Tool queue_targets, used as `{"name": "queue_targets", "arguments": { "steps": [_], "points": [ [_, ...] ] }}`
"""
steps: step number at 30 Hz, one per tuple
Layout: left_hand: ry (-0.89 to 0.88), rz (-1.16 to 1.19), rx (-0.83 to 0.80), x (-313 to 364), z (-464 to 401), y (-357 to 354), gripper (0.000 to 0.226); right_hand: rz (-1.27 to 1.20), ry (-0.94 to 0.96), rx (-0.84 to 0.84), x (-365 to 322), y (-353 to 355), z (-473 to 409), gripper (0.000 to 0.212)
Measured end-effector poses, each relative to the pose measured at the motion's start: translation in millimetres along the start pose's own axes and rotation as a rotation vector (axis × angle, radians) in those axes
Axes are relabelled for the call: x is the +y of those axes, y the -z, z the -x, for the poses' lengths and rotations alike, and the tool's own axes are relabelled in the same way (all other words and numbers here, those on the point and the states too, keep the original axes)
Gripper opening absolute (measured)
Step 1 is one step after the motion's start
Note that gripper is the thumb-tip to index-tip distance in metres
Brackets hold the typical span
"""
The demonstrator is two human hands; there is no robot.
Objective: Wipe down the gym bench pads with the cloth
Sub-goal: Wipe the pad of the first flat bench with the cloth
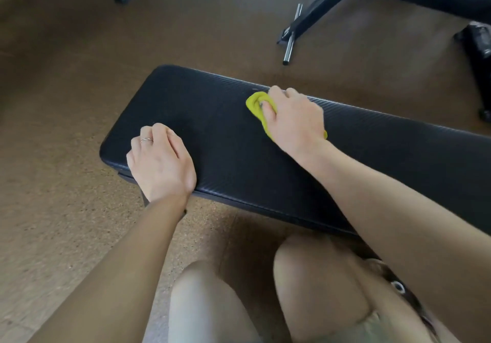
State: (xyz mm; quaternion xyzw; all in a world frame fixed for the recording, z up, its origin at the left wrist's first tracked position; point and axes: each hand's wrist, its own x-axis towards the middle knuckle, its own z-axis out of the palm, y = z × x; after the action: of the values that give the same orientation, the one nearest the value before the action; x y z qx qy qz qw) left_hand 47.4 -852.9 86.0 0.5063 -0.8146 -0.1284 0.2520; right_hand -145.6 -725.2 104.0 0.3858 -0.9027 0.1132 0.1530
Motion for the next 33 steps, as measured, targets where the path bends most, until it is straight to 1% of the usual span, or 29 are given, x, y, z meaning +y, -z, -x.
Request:
{"name": "queue_targets", "arguments": {
  "steps": [2, 4, 6, 9, 11, 13, 15, 18, 20, 21, 23, 26, 28, 30, 31, 33],
  "points": [
    [0.007, -0.008, 0.008, 0, 0, -1, 0.029, 0.012, -0.107, -0.016, 9, -6, -11, 0.034],
    [0.007, -0.017, 0.013, 2, 0, 0, 0.029, 0.003, -0.104, -0.02, -9, -8, -6, 0.035],
    [0.005, -0.024, 0.007, 2, 1, 0, 0.026, -0.035, -0.001, -0.007, -42, -1, 13, 0.034],
    [-0.01, -0.024, 0.021, 1, 3, 1, 0.028, -0.133, 0.223, -0.015, -83, 8, 45, 0.03],
    [-0.025, -0.014, 0.032, 0, 3, 0, 0.027, -0.202, 0.323, -0.025, -85, 7, 43, 0.026],
    [-0.035, -0.004, 0.033, 2, 3, 1, 0.026, -0.2, 0.365, -0.008, -69, -1, 20, 0.023],
    [-0.027, -0.023, 0.028, 3, 1, 1, 0.031, -0.147, 0.263, -0.014, -39, -10, -21, 0.025],
    [-0.015, -0.052, 0.029, 6, 1, 2, 0.036, -0.065, -0.007, -0.108, 4, -21, -74, 0.031],
    [0.009, -0.07, 0.026, 8, -1, 1, 0.038, -0.034, -0.092, -0.126, 3, -23, -80, 0.033],
    [0.022, -0.078, 0.023, 9, -1, 1, 0.038, -0.028, -0.087, -0.11, -8, -23, -73, 0.034],
    [0.03, -0.082, 0.025, 10, 0, 0, 0.037, -0.076, 0.0, -0.086, -39, -22, -53, 0.036],
    [0.029, -0.089, 0.037, 9, 1, 0, 0.032, -0.143, 0.182, -0.112, -83, -27, -53, 0.04],
    [0.021, -0.109, 0.042, 7, 0, -1, 0.03, -0.174, 0.276, -0.177, -99, -27, -66, 0.042],
    [0.022, -0.114, 0.04, 6, 0, -1, 0.028, -0.202, 0.355, -0.238, -92, -23, -72, 0.04],
    [0.026, -0.11, 0.035, 7, 0, 0, 0.027, -0.206, 0.356, -0.254, -76, -20, -68, 0.038],
    [0.037, -0.111, 0.017, 8, 0, 1, 0.028, -0.199, 0.244, -0.241, -26, -10, -52, 0.035]
  ]
}}
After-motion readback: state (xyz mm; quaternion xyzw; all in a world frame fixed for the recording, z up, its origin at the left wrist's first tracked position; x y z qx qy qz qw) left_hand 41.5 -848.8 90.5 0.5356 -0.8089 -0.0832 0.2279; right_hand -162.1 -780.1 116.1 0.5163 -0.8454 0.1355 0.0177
